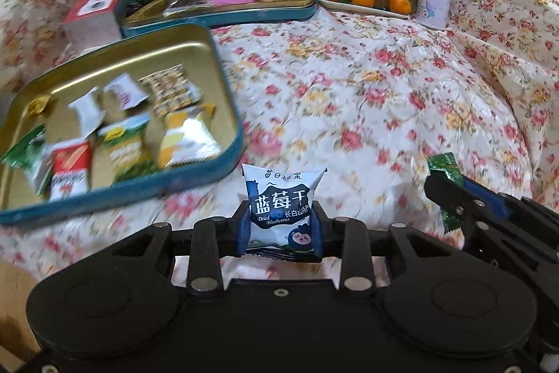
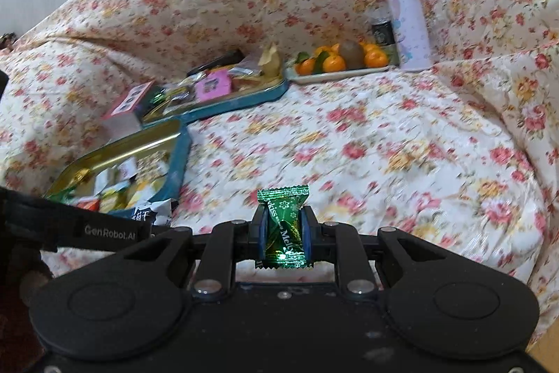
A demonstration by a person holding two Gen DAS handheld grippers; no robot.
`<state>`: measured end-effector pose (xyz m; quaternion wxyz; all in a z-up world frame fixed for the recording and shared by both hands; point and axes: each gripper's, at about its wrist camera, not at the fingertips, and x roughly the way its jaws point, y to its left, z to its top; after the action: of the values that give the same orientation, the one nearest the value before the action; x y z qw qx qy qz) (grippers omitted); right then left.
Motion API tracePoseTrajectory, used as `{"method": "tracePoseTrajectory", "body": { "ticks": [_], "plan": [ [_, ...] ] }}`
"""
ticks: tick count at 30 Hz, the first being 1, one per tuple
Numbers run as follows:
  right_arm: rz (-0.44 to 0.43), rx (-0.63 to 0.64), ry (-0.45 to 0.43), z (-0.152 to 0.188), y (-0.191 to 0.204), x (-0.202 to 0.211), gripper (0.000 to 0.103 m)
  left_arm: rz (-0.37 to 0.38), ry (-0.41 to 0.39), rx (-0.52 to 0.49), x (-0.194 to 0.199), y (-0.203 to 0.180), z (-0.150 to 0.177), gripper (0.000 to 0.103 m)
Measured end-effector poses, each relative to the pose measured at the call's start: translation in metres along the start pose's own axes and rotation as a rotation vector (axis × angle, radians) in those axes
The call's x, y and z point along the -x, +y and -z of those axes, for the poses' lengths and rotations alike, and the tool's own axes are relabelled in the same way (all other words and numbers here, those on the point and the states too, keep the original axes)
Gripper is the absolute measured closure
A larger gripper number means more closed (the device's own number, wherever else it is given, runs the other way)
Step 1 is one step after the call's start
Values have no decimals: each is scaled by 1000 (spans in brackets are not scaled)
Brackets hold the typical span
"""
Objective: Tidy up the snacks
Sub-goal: 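Carry the blueberry packet with left gripper while right carries green candy to gold tray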
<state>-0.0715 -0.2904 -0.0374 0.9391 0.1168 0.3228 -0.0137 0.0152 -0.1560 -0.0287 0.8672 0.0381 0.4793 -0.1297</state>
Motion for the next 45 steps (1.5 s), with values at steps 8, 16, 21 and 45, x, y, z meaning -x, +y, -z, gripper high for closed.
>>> {"method": "tracePoseTrajectory", "body": {
  "ticks": [8,16,21,45],
  "plan": [
    [-121,66,68,14,37,6,83,-86,-14,24,22,29,24,61],
    [-238,145,98,16,85,5,82,-181,-69,97,46,85,18,61],
    [-276,177,94,9,108,1,83,-253,-112,120,53,123,6,61],
    [-331,264,89,-20,192,-47,83,-298,-191,250,21,231,-36,61]
  ]
}}
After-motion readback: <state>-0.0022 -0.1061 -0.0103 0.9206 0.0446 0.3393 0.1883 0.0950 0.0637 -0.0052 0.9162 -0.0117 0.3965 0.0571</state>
